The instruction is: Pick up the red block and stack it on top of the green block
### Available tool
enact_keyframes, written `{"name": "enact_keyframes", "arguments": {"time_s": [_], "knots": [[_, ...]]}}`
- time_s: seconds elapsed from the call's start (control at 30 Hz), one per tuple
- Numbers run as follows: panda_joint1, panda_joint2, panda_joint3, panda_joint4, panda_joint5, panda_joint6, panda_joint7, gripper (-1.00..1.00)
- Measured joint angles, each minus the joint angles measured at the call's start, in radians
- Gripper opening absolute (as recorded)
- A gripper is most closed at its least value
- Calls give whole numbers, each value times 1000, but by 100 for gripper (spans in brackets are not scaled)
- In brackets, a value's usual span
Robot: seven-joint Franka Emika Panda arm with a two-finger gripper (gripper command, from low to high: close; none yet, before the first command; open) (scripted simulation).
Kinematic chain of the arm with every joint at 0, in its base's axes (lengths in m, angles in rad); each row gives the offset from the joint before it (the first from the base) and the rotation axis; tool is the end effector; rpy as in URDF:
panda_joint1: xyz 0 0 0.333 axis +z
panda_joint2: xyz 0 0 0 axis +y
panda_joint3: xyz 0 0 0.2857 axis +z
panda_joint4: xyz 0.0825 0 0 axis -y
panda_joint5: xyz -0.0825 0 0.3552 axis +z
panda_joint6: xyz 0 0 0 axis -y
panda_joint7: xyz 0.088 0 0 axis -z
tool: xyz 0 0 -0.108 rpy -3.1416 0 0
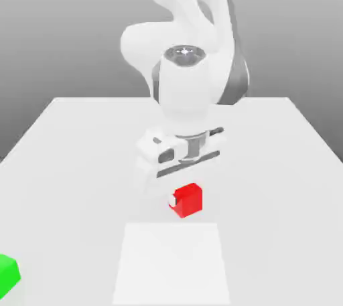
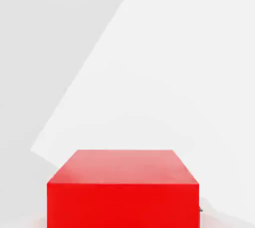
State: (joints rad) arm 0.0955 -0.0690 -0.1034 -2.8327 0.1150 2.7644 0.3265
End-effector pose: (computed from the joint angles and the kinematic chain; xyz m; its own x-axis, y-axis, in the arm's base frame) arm 0.3581 -0.0067 0.2158 0.9043 -0.4265 -0.0184 -0.4269 -0.9032 -0.0459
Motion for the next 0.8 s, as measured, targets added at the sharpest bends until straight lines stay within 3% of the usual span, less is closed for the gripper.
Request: {"name": "enact_keyframes", "arguments": {"time_s": [0.2, 0.5, 0.63, 0.67, 0.8], "knots": [[-141, 129, -80, 219, 79, -99, 181, -100], [-275, 333, -263, 545, 88, -241, 530, -100], [-323, 460, -261, 607, 149, -186, 547, -100], [-337, 495, -246, 611, 170, -158, 534, 100], [-337, 495, -246, 611, 170, -158, 534, 100]]}}
